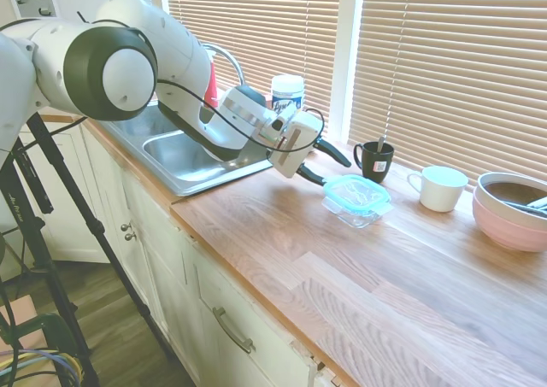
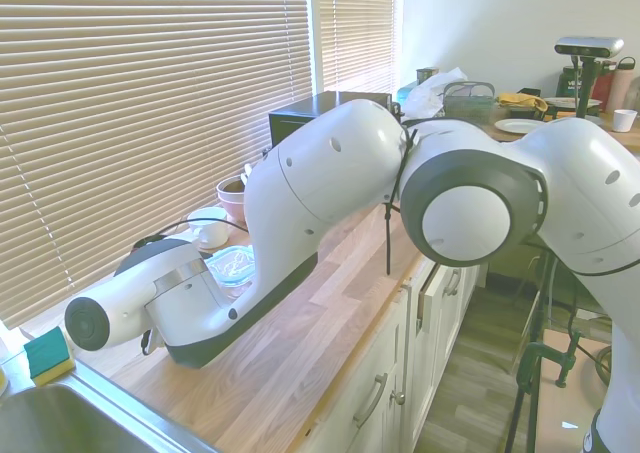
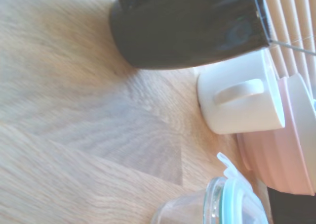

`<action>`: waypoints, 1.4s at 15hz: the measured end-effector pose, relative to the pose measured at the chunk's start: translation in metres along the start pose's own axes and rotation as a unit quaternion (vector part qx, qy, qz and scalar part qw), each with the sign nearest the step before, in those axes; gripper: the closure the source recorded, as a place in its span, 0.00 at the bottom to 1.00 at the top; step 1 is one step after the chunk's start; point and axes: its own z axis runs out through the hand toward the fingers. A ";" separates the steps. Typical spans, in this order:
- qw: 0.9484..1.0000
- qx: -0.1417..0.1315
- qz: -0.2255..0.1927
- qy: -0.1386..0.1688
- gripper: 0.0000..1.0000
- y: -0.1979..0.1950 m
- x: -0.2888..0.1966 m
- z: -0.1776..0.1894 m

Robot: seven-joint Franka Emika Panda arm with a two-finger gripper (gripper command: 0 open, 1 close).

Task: Uncover the lid of the food container

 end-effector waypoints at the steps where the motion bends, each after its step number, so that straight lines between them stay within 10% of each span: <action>1: 1.000 -0.007 -0.003 0.002 0.00 0.000 -0.002 0.003; 3: 1.000 -0.015 -0.008 0.004 0.00 0.000 -0.006 0.008; 4: 1.000 -0.017 -0.011 0.006 1.00 -0.001 -0.007 0.009; 21: 0.996 -0.059 -0.060 0.034 1.00 -0.004 -0.027 -0.002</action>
